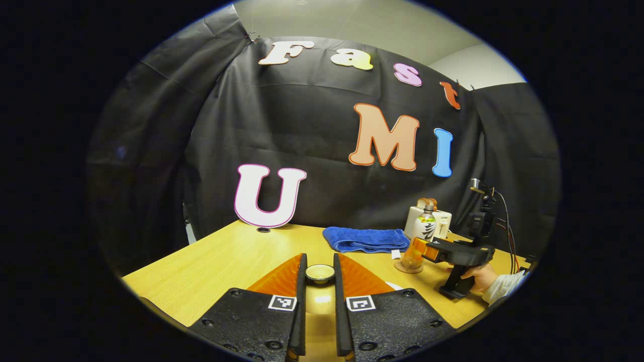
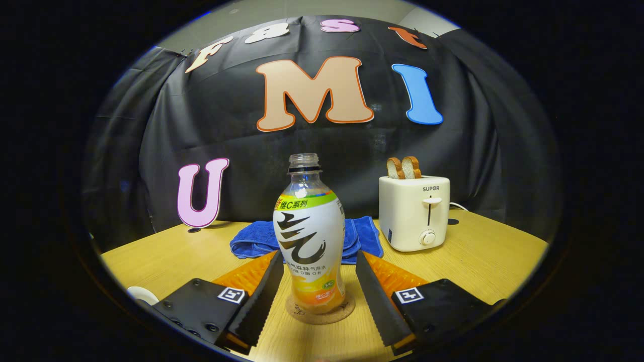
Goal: Open the teacup lid with one hand, grasp the water bottle and pour water into the teacup with the other hand; after pouring, place the water bottle on the coaster and then close the teacup lid.
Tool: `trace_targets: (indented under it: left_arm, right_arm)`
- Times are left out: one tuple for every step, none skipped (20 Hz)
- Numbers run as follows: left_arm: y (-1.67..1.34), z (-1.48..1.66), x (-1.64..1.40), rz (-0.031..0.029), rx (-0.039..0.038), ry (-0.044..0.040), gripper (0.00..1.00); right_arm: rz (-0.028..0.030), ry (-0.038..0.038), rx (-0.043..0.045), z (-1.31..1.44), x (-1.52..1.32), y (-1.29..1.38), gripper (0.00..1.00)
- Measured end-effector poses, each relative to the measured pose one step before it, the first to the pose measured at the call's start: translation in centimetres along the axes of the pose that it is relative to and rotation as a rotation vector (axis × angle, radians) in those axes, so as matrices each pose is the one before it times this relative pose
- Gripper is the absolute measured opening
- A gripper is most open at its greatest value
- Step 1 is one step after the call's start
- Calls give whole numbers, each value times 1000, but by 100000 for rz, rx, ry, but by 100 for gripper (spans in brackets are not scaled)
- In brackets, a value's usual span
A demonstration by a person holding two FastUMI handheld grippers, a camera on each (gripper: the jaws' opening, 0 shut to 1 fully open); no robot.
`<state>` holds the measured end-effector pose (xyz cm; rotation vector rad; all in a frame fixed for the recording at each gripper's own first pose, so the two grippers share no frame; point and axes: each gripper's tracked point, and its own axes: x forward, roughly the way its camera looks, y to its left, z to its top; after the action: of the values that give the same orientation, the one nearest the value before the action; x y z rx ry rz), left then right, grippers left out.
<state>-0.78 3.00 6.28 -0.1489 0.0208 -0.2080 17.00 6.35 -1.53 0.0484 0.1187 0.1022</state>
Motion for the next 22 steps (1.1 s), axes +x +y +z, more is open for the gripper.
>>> trace_targets:
  left_arm:
    - [-577, 53, 114, -1172, 34, -489, 21]
    - [-592, 65, 224, -1429, 334, -44, 21]
    - [-639, -53, 215, -1344, 386, -261, 21]
    - [-579, -21, 212, -1299, 700, -42, 21]
    - [-496, -85, 207, -1048, 740, -97, 21]
    - [-467, -264, 292, -841, 584, 471, 21]
    - [-446, -212, 260, -916, 424, 273, 21]
    - [-561, -172, 258, -1102, 357, 259, 21]
    - [-513, -116, 279, -1036, 242, -11, 22]
    - [-594, -83, 290, -1300, 383, -340, 21]
    - [-538, -240, 353, -1043, 519, 161, 21]
    - [-369, -320, 285, -1027, 766, 297, 21]
    - [-279, -443, 368, -651, 786, 767, 21]
    - [-290, -610, 491, -495, 719, 1052, 21]
    - [-94, -587, 425, -199, 576, 787, 21]
    - [-177, -712, 391, 24, 270, 1463, 21]
    - [-125, -711, 394, -185, 181, 1590, 21]
    - [-181, -729, 399, 120, 3, 1817, 21]
    - [-130, -454, 266, -70, 81, 1456, 21]
    - [-123, -416, 283, -124, 230, 1093, 21]
    - [-201, -243, 148, 20, 324, 797, 22]
    - [-144, -273, 207, -124, 350, 369, 22]
  right_arm:
    - [-106, -722, -318, 396, -544, -347, 91]
    - [-445, -1766, -459, 593, -706, -434, 92]
    - [-444, -2180, -259, 624, -792, -466, 94]
    - [-141, -2198, 37, 681, -813, -409, 91]
    - [329, -1844, 354, 586, -796, -240, 91]
    - [-210, -1292, 722, 382, -773, -391, 92]
    - [-477, -610, 492, 142, -789, -567, 89]
    - [-392, -166, 458, 79, -602, -448, 89]
    - [-129, 369, 126, -194, -487, -409, 91]
    - [-439, 489, -758, -29, -487, -366, 93]
    - [-1094, -17, -1361, -126, -359, -708, 93]
    - [-463, 276, -1273, -11, -462, -489, 91]
    - [-81, 9, -581, -50, -457, -241, 91]
    - [-150, 2, -146, 51, -427, -199, 91]
    - [-53, -342, -243, 68, -400, -201, 91]
    - [329, -529, -577, 72, -514, -60, 91]
    - [478, -718, -978, 128, -531, 146, 91]
    - [501, -561, -1203, 167, -395, 103, 91]
    - [815, -508, -870, 59, -344, 251, 93]
    - [843, -372, -375, 120, -347, 326, 91]
    - [895, -295, 56, 10, -201, 375, 93]
    - [760, 11, 100, 21, -140, 315, 91]
